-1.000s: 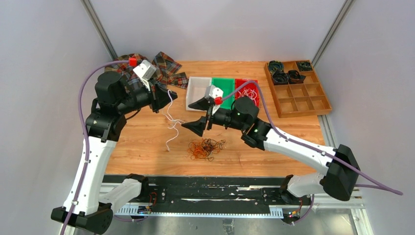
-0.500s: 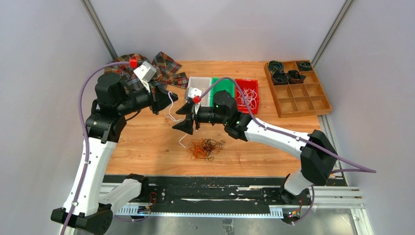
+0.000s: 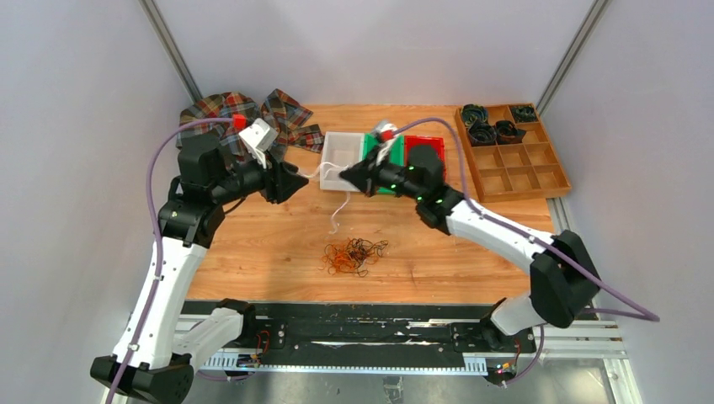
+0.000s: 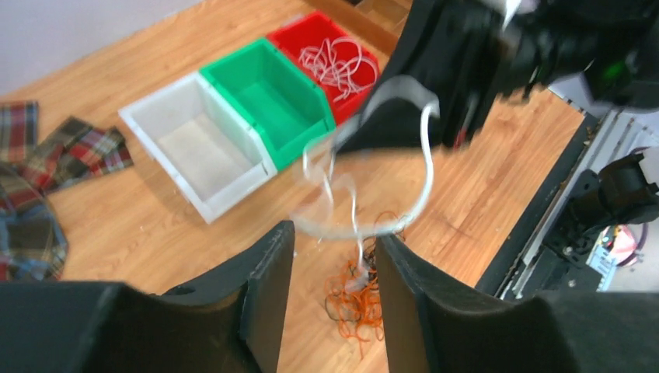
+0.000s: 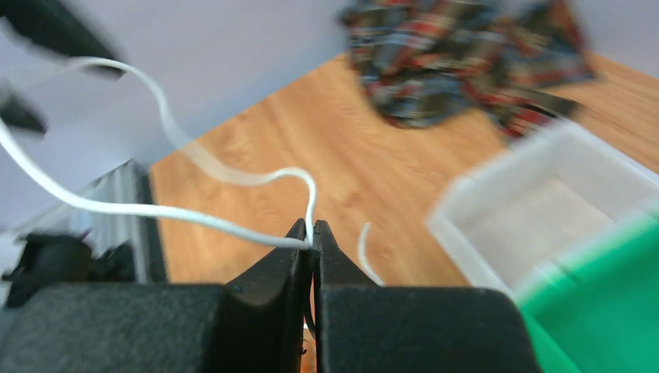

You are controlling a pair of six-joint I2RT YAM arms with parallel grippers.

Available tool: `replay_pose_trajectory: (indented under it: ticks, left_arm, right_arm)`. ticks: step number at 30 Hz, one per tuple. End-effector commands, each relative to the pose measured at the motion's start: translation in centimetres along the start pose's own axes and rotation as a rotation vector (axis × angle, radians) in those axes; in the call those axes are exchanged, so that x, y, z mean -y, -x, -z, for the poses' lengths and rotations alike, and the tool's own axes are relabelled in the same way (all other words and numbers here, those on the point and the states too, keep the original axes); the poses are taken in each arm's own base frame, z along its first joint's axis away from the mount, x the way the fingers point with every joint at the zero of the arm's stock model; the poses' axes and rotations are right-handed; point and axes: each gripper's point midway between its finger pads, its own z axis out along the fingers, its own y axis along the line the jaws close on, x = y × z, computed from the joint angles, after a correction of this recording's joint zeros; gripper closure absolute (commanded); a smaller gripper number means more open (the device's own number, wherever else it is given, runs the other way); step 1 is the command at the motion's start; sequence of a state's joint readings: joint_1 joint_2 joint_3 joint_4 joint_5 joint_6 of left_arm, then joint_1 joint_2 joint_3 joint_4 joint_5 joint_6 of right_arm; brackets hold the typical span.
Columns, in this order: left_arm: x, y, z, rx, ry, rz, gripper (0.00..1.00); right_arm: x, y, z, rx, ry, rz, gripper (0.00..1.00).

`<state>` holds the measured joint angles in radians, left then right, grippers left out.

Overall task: Untangle the cables
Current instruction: Place the cable in the bin.

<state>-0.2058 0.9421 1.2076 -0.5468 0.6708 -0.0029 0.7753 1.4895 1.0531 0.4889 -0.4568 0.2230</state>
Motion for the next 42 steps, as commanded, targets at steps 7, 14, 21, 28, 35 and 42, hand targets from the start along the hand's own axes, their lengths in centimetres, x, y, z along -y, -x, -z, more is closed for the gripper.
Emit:
replay_pose_trajectory:
  ticks: [7,14,21,28,35,42]
  left_arm:
    - [-1.5,-5.0,-0.7,-0.095,0.024,-0.042,0.16]
    - [-1.3,-5.3,-0.8,-0.112,0.006,-0.026,0.15]
    - [-1.4,-6.1,-0.8,-0.152,0.003,-0.019,0.14]
    - [-1.5,-6.0,-0.8,-0.161,0.000,-0.028,0.14]
    - [-1.4,-5.8,-0.9,-0.154,-0.007,-0.028,0.14]
    - [-1.5,-5.6,-1.0,-0.152,-0.008,-0.032,0.14]
  right_arm:
    - [13.9,3.3,11.6,0.073,-0.606,-0.061,0.99]
    - [21.2,2.8,16.5,0.012,-0.887,0.026,1.00]
    - [25.7,1.3,16.5,-0.063,-0.957,0.096,0.99]
    - [28.4,-2.2,16.0,-0.218,-0.980,0.157,0.99]
    - [30.3,-0.9,15.7,-0.240,-1.019,0.233,0.99]
    - [30.9,4.3,14.7,-0.157,-1.033,0.266,1.00]
